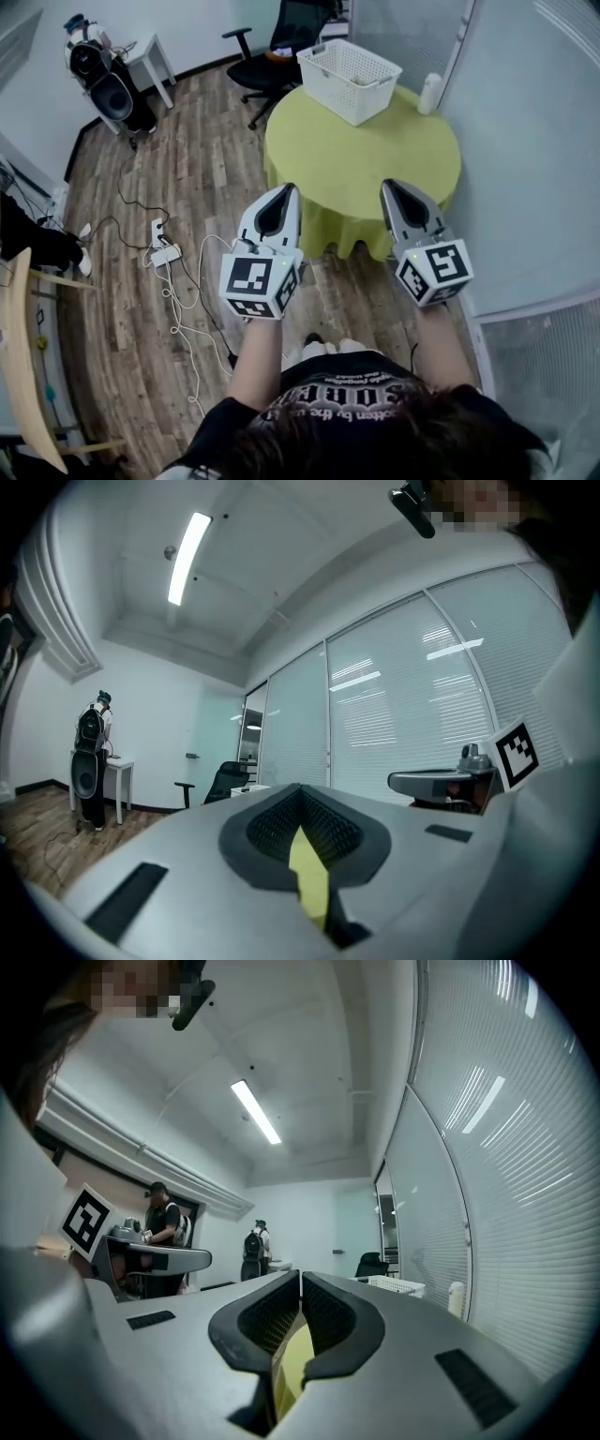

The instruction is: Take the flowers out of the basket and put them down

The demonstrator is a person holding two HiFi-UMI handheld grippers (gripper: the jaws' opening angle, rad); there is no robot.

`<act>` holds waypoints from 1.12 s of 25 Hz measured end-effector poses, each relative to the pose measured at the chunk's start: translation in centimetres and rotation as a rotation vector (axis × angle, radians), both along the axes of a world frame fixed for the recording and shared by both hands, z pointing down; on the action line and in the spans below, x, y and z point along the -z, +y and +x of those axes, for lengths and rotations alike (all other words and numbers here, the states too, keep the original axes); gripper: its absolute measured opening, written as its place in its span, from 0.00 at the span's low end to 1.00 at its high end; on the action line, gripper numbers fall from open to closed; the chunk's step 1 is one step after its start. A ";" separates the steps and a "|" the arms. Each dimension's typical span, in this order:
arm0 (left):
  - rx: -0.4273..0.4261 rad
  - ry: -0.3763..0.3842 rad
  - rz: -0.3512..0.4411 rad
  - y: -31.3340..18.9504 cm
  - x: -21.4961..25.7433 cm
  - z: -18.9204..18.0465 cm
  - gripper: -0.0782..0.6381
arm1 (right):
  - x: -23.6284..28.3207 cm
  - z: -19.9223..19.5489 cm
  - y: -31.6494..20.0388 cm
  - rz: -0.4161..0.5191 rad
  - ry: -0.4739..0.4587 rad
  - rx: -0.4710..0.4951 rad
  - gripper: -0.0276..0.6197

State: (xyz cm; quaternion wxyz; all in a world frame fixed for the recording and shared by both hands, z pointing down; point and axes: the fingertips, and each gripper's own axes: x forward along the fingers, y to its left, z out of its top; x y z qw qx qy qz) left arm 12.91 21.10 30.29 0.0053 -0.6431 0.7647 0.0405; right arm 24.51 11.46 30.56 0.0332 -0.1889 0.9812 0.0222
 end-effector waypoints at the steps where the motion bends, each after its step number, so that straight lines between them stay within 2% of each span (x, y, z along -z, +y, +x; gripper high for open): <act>1: -0.005 -0.002 0.000 0.0 0.0 -0.4 0.10 | 0.0 -0.3 0.0 -0.002 0.002 -0.007 0.09; 14: -0.069 -0.027 0.013 -0.2 0.7 -5.0 0.10 | 0.3 -3.7 -0.7 -0.005 -0.011 -0.103 0.09; 22: -0.089 -0.004 0.020 -1.5 0.4 -6.2 0.10 | -0.3 -4.8 -1.9 -0.024 -0.004 -0.112 0.09; 28: -0.087 0.011 0.013 -3.7 -0.7 -8.8 0.10 | -1.9 -7.6 -3.7 -0.044 0.010 -0.097 0.09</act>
